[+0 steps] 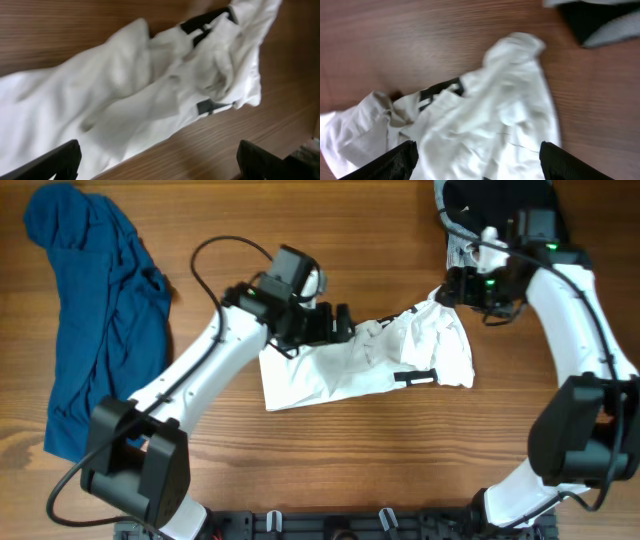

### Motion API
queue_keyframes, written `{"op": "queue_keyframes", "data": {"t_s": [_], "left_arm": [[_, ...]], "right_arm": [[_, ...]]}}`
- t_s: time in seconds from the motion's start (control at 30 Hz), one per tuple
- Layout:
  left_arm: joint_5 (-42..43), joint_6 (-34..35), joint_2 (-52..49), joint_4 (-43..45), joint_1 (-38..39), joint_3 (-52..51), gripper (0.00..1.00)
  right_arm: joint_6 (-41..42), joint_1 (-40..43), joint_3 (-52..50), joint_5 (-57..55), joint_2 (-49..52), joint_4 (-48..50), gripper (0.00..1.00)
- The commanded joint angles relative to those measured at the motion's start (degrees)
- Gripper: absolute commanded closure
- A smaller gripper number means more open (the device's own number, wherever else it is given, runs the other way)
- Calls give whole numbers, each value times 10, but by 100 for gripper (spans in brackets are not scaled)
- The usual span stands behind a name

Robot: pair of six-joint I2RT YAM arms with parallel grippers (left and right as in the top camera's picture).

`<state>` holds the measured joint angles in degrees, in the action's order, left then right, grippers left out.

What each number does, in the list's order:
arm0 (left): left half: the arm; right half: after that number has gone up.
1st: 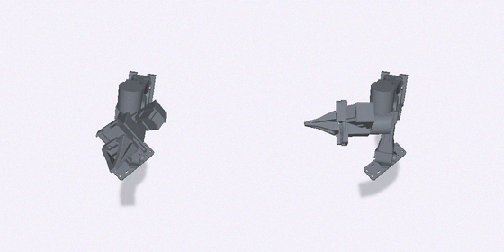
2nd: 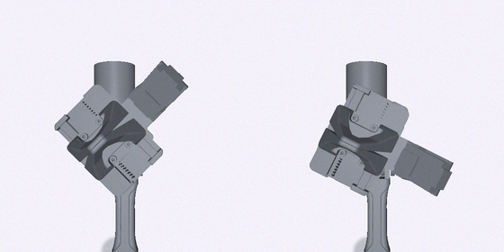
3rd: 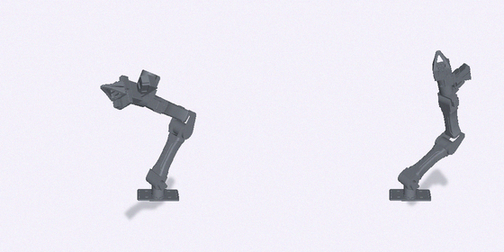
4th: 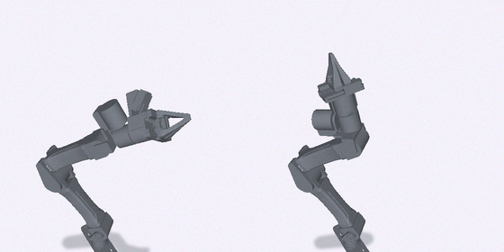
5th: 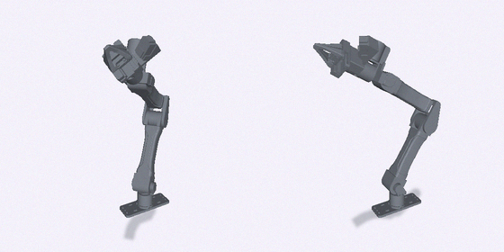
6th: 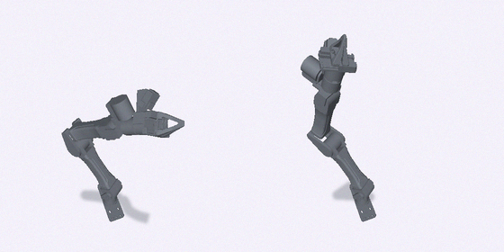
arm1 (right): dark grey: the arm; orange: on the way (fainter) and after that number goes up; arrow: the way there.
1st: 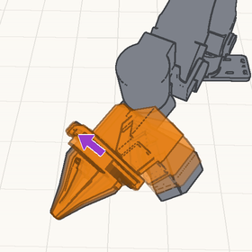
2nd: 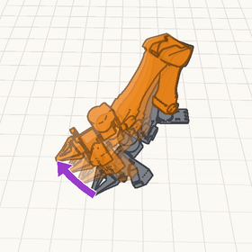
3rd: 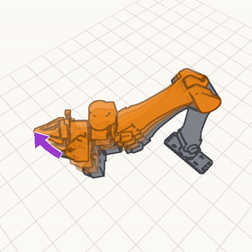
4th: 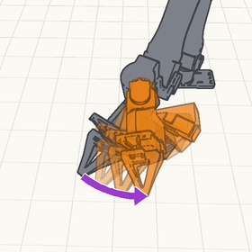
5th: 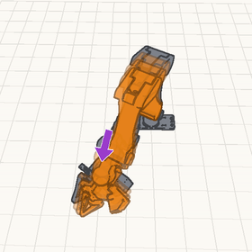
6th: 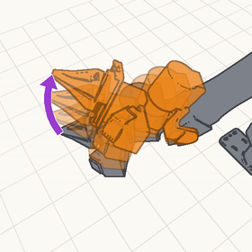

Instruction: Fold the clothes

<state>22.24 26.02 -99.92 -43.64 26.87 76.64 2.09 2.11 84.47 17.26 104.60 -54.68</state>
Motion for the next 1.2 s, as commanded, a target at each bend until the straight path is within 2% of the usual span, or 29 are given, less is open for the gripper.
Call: {"op": "queue_keyframes", "data": {"t_s": [0.0,0.07,0.13,0.17,0.27,0.33,0.37,0.4,0.6,0.63,0.67,0.7,0.73,0.83,0.9,1.0,1.17], "left_arm": [[-58,-34,-3,-67,-63,26,0],[-76,-34,-3,-102,-93,26,0],[-78,-34,-3,-122,-126,26,0],[-78,-34,-3,-127,-141,26,0],[-78,-34,-3,-137,-176,25,0],[-78,-34,-3,-134,-180,25,0],[-78,-35,-3,-134,-180,25,0],[-78,-36,-3,-134,-180,25,0],[-80,-51,-3,-132,-180,25,0],[-80,-50,-3,-130,-180,25,0],[-80,-50,-3,-127,-180,25,0],[-80,-50,-3,-124,-180,25,0],[-80,-50,-3,-123,-180,25,0],[-80,-50,-3,-119,-180,25,0],[-80,-50,-3,-119,-180,25,0],[-80,-50,-3,-119,-180,25,0],[-80,-51,-3,-120,-180,24,0]], "right_arm": [[14,-80,-5,-69,0,7,18],[28,-118,-5,-70,14,4,23],[43,-146,-5,-89,32,-11,40],[77,-153,-5,-128,42,-25,43],[85,-149,-5,-151,63,-62,44],[125,-137,-5,-205,63,-95,80],[146,-127,-5,-226,63,-112,94],[148,-118,-5,-233,63,-122,96],[124,-41,-31,-233,63,-138,96],[124,-34,-40,-233,63,-140,83],[124,-29,-43,-233,63,-140,57],[124,-26,-43,-233,63,-136,38],[124,-23,-42,-233,63,-129,26],[54,-12,-42,-148,63,-46,9],[25,-11,-42,-123,66,5,3],[11,-11,-42,-123,94,46,3],[9,-8,-42,-123,144,46,21]]}}
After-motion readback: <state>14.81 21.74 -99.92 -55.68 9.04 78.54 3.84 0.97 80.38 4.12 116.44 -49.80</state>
